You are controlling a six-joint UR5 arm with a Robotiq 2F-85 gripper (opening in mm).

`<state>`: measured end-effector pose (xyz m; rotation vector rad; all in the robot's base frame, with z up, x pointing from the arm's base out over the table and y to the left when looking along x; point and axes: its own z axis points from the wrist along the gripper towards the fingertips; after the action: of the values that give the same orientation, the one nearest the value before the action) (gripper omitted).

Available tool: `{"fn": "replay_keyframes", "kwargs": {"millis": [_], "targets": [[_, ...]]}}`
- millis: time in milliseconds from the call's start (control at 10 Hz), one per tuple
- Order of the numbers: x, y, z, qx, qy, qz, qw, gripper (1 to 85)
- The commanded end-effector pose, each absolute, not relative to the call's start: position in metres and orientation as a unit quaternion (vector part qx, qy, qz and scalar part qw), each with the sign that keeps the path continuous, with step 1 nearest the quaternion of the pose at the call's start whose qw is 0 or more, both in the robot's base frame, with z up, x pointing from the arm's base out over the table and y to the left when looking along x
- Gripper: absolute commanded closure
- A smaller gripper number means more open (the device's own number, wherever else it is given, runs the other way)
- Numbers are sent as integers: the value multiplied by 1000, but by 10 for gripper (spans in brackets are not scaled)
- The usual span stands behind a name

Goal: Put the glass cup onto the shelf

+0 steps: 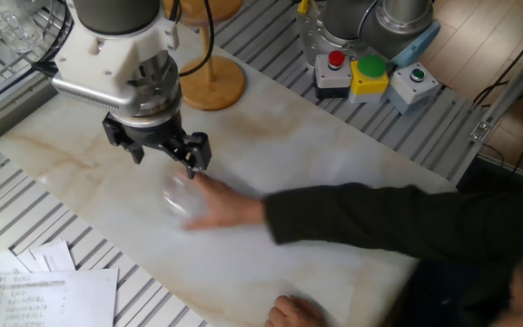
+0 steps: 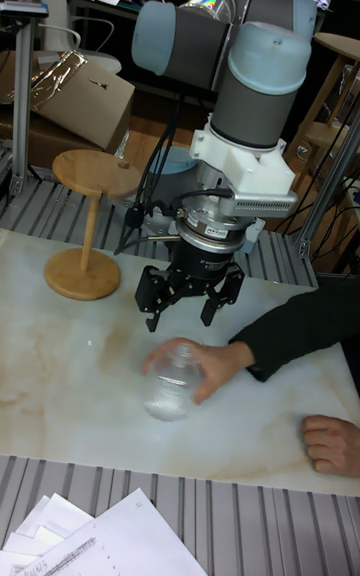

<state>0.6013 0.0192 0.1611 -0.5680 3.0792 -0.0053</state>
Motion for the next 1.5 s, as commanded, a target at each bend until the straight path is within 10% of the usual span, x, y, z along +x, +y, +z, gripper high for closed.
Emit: {"fn": "replay_keyframes", "kwargs": {"millis": [0,1400], "targets": [[594,24,163,-188,982,11,-6,53],[542,117,154,-132,991,29,-12,60]]}}
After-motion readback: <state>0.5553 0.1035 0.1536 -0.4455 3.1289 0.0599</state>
